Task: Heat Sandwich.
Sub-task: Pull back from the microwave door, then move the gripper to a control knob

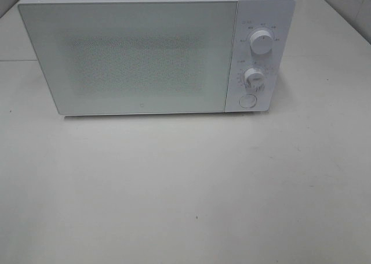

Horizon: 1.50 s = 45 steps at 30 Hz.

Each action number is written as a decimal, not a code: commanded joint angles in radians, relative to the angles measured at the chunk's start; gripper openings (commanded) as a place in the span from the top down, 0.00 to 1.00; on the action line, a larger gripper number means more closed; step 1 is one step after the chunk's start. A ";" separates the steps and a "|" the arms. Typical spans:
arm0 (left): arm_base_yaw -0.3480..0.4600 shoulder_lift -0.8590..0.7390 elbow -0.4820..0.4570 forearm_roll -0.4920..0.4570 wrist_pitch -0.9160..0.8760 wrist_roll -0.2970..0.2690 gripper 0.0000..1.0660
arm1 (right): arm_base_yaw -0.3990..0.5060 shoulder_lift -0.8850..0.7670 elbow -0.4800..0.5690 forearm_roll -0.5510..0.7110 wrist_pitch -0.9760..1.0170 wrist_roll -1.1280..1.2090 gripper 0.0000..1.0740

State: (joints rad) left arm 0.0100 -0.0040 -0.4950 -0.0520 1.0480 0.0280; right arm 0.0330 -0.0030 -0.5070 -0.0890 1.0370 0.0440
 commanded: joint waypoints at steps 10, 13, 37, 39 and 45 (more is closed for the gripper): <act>0.001 -0.029 0.002 -0.006 -0.013 -0.003 0.07 | -0.006 -0.028 0.001 -0.003 -0.012 0.001 0.39; 0.001 -0.029 0.002 -0.006 -0.013 -0.003 0.07 | -0.006 -0.028 0.001 -0.003 -0.012 0.001 0.39; 0.001 -0.029 0.002 -0.006 -0.013 -0.003 0.07 | -0.006 -0.019 -0.033 -0.005 -0.075 0.004 0.33; 0.001 -0.029 0.002 -0.006 -0.013 -0.003 0.07 | -0.006 0.018 -0.038 -0.005 -0.111 0.004 0.25; 0.001 -0.029 0.002 -0.006 -0.013 -0.003 0.07 | -0.006 0.107 -0.038 -0.009 -0.147 0.004 0.19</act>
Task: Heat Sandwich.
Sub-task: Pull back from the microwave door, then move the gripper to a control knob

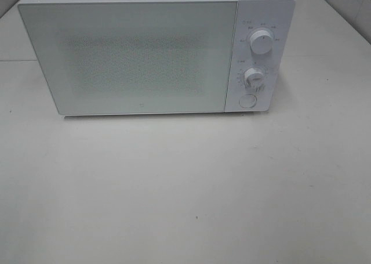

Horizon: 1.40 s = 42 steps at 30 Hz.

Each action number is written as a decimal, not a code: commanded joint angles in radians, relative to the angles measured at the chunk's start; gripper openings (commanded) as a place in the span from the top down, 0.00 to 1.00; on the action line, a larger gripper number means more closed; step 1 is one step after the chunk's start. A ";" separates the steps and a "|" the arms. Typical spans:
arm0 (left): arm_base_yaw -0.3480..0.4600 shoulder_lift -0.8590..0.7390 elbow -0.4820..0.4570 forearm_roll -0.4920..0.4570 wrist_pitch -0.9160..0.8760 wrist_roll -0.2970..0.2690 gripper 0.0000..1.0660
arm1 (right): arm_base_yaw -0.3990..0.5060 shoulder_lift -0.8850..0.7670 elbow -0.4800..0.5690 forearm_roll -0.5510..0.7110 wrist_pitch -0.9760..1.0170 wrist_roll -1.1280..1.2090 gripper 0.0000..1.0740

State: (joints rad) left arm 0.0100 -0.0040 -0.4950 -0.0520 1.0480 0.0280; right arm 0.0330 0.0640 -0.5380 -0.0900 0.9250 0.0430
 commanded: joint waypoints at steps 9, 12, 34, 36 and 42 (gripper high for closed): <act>0.001 -0.029 0.002 -0.006 -0.013 -0.003 0.07 | -0.006 0.226 -0.007 -0.008 -0.184 0.001 0.21; 0.001 -0.029 0.002 -0.006 -0.013 -0.003 0.07 | -0.006 0.312 -0.006 -0.008 -0.256 0.001 0.22; 0.001 -0.029 0.002 -0.006 -0.013 -0.003 0.07 | -0.006 0.683 0.025 -0.007 -0.658 0.005 0.27; 0.001 -0.029 0.002 -0.006 -0.013 -0.003 0.07 | -0.006 0.730 0.025 -0.007 -0.717 0.005 0.28; 0.001 -0.029 0.002 -0.006 -0.013 -0.003 0.07 | -0.006 0.829 0.025 0.000 -0.821 0.007 0.29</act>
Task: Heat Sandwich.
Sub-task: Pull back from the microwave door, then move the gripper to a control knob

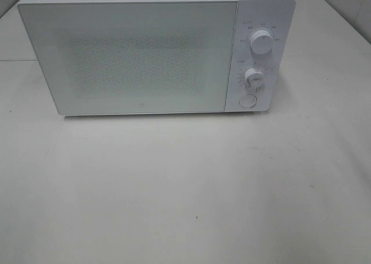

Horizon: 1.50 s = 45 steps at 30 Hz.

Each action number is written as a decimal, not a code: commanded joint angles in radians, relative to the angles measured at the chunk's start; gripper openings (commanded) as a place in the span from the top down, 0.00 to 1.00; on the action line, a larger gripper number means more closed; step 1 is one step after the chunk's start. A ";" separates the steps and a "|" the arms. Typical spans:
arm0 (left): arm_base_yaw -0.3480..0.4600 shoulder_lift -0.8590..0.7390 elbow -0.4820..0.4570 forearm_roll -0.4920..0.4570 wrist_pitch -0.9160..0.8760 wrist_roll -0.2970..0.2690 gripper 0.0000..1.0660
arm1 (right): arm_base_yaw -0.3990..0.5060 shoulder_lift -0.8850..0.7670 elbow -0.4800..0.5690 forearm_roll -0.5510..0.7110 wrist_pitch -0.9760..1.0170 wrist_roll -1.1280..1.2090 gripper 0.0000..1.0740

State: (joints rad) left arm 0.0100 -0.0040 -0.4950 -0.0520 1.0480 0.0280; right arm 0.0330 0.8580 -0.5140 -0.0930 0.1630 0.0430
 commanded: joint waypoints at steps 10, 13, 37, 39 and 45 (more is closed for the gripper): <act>0.001 -0.029 0.002 -0.006 -0.013 -0.003 0.07 | -0.003 0.202 0.001 0.049 -0.300 0.003 0.29; 0.001 -0.029 0.002 -0.006 -0.013 -0.003 0.07 | -0.003 0.237 0.001 0.078 -0.348 -0.017 0.29; 0.001 -0.029 0.002 -0.006 -0.013 -0.003 0.07 | 0.332 0.461 0.165 0.637 -0.971 -0.426 0.29; 0.001 -0.029 0.002 -0.006 -0.013 -0.003 0.07 | 0.377 0.483 0.163 0.697 -1.003 -0.451 0.29; 0.001 -0.029 0.002 -0.006 -0.013 -0.003 0.07 | 0.483 0.551 0.163 0.826 -1.101 -0.482 0.29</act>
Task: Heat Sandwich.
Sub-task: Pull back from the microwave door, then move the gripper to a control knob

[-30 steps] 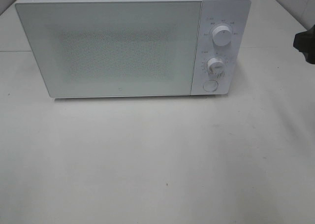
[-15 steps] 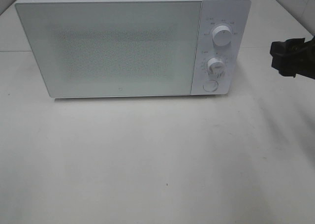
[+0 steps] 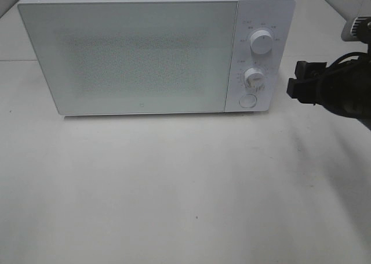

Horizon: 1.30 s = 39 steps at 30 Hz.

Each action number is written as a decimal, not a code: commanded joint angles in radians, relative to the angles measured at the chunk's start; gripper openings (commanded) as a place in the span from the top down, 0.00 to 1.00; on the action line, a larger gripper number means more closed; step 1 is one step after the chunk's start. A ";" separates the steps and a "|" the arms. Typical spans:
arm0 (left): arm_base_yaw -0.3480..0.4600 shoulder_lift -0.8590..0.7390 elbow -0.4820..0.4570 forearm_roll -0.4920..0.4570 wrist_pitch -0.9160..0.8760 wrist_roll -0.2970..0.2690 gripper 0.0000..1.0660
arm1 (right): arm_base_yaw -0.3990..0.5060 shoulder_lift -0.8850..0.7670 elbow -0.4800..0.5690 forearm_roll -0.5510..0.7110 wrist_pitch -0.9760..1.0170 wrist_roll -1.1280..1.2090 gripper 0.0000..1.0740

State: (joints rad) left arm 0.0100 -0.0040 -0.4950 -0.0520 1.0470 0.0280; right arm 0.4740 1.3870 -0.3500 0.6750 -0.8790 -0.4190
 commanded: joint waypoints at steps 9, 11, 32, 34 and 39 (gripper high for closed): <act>0.001 -0.029 0.002 -0.006 -0.012 -0.003 0.07 | 0.186 0.113 -0.001 0.134 -0.168 -0.016 0.29; 0.001 -0.029 0.002 -0.006 -0.012 -0.003 0.07 | 0.235 0.139 -0.001 0.186 -0.217 -0.016 0.29; 0.001 -0.029 0.002 -0.006 -0.012 -0.003 0.07 | 0.296 0.257 -0.006 0.199 -0.284 0.070 0.29; 0.001 -0.029 0.002 -0.006 -0.012 -0.003 0.07 | 0.296 0.260 -0.007 0.199 -0.285 0.070 0.29; 0.001 -0.029 0.002 -0.006 -0.012 -0.003 0.07 | 0.257 0.324 -0.055 0.182 -0.297 0.085 0.29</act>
State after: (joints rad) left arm 0.0100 -0.0040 -0.4950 -0.0520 1.0470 0.0280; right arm 0.7460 1.6990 -0.3860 0.8710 -1.1620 -0.3500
